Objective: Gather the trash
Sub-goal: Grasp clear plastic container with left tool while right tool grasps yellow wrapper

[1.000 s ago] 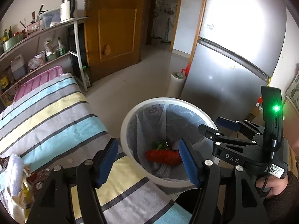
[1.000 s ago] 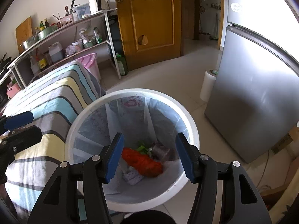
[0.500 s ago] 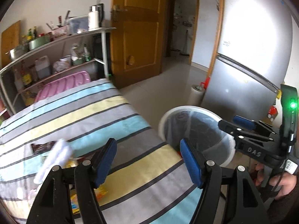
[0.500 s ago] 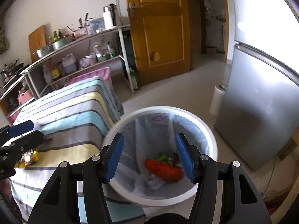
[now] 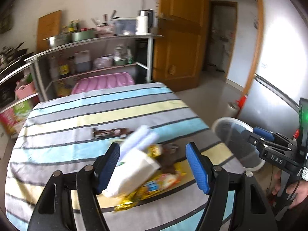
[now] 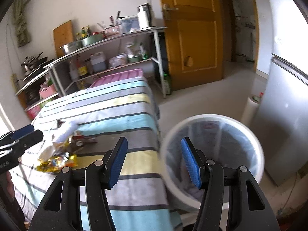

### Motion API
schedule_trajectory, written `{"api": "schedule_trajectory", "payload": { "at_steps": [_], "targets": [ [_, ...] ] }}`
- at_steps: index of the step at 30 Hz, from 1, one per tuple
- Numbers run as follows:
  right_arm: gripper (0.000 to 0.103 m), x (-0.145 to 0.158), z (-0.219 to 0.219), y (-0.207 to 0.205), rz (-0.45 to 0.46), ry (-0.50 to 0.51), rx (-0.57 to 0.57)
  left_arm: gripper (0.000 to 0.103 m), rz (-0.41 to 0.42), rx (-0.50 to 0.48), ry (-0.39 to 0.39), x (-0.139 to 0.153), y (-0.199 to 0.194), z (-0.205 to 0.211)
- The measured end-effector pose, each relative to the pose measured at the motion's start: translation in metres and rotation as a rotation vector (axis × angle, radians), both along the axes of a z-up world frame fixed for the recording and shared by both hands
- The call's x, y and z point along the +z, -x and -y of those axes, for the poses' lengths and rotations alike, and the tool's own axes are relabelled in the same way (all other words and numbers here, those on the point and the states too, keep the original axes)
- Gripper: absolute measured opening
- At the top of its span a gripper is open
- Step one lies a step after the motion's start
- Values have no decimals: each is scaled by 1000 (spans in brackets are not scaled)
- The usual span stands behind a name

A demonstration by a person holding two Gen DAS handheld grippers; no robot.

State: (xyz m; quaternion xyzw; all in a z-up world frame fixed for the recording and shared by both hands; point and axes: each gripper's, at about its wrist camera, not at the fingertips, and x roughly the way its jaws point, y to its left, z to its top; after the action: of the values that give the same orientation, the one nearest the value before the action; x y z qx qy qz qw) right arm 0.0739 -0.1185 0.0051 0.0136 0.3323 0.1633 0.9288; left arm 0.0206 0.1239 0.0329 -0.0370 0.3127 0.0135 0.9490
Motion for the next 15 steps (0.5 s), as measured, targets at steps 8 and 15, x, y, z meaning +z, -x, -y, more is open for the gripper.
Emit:
{"api": "schedule_trajectory", "payload": {
  "at_steps": [8,15],
  "targets": [
    [58,-7,-39,4,-18,3,100,76,-15,124,11,-14,25,-53],
    [58,-22,-79,7,-86,-32,228,77,-65,154,65,-35,36,-81]
  ]
}}
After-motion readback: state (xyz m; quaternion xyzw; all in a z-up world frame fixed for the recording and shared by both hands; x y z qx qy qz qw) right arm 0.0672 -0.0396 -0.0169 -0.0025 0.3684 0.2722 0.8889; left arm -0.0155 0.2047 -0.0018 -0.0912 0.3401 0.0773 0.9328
